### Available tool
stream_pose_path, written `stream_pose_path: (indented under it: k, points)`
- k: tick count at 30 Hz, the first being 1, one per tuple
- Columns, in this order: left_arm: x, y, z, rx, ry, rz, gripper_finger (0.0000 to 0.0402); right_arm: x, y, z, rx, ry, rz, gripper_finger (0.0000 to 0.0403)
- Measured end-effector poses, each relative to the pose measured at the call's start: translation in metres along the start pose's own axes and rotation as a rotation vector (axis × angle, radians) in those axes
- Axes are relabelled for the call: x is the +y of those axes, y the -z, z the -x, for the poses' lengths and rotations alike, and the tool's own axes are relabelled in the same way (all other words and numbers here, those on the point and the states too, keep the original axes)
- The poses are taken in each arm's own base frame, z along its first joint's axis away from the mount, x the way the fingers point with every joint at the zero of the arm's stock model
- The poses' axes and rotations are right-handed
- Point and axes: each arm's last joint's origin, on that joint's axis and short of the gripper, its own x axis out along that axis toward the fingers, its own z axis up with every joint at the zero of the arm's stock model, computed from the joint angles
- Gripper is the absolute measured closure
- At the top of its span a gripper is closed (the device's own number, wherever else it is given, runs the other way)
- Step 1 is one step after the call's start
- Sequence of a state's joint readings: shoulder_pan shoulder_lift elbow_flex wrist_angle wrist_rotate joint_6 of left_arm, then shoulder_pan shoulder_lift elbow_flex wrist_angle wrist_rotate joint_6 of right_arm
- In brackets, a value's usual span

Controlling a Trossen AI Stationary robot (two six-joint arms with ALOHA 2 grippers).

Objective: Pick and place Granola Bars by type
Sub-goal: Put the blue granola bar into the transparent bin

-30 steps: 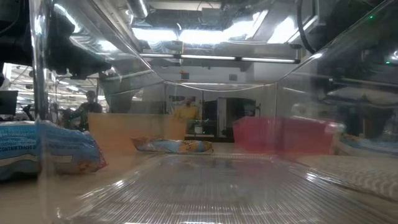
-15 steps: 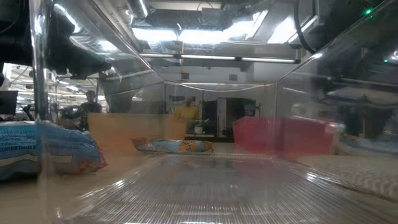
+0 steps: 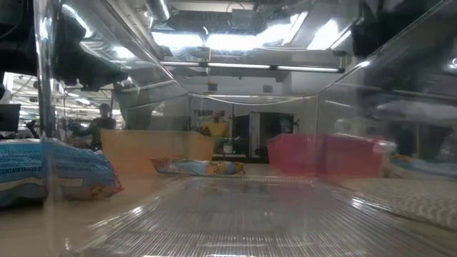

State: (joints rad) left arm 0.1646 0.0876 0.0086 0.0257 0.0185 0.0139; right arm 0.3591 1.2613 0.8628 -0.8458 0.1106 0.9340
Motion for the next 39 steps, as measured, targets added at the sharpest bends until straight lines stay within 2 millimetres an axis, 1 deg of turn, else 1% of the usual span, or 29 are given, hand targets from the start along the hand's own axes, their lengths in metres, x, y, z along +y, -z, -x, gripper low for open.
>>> stream_pose_path:
  k: [4,9,13,18,23,27,29,32,37,39]
  points:
    - [0.000,0.000,0.000,0.000,0.000,0.000,0.0208,0.012,-0.005,0.018,-0.066,-0.011,0.043,0.0305]
    - [0.000,0.000,0.000,0.000,0.000,0.000,0.0208,0.023,-0.013,0.035,-0.118,-0.059,0.091,0.0305]
    - [0.000,0.000,0.000,0.000,0.000,0.000,0.0208,0.026,-0.017,0.042,-0.149,-0.074,0.139,0.0305]
    - [0.000,0.000,0.000,0.000,0.000,0.000,0.0208,0.025,-0.017,0.040,-0.171,-0.058,0.175,0.0305]
    - [0.000,0.000,0.000,0.000,0.000,0.000,0.0208,0.026,-0.019,0.018,-0.154,-0.082,0.248,0.0303]
    - [0.000,0.000,0.000,0.000,0.000,0.000,0.0208,0.030,-0.025,-0.010,-0.126,-0.121,0.313,0.0282]
    - [0.000,0.000,0.000,0.001,0.000,0.000,0.0208,0.032,-0.030,-0.026,-0.108,-0.116,0.334,0.0264]
    - [0.000,0.000,0.000,0.001,0.000,0.000,0.0208,0.029,-0.034,-0.047,-0.054,-0.055,0.356,0.0230]
    - [0.000,0.000,0.000,0.000,0.000,0.000,0.0208,0.023,-0.040,-0.074,0.005,0.011,0.355,0.0169]
    - [0.000,0.000,0.000,0.001,0.000,0.000,0.0208,0.023,-0.042,-0.082,0.009,0.018,0.351,0.0148]
